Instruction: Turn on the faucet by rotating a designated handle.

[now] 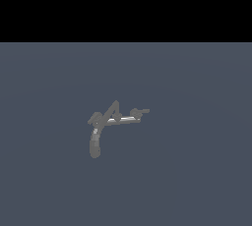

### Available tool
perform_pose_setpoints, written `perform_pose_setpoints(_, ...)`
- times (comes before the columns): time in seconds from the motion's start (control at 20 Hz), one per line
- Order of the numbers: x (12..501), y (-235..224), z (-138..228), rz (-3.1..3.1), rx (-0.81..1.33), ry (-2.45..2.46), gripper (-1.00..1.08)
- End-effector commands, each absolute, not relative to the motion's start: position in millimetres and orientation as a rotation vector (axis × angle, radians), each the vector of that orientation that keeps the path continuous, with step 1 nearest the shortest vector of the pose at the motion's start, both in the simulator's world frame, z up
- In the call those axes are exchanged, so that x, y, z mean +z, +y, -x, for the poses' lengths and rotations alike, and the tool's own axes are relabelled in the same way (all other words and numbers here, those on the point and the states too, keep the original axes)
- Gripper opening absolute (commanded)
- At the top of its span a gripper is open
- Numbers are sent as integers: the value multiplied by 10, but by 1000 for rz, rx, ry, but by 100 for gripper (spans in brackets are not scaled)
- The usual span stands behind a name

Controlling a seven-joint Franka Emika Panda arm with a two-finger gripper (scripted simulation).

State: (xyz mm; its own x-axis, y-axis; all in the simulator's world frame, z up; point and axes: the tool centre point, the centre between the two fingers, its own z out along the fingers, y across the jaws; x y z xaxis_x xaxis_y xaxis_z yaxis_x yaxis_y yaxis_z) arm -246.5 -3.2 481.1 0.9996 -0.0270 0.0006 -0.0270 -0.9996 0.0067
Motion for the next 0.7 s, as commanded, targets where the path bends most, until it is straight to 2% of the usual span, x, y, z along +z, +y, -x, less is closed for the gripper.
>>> perform_pose_setpoints(0.0,4811,-32,2465,-3135,1,-42,-100)
perform_pose_setpoints(0.65,4503,70,2280,-3129,0,-205,-100)
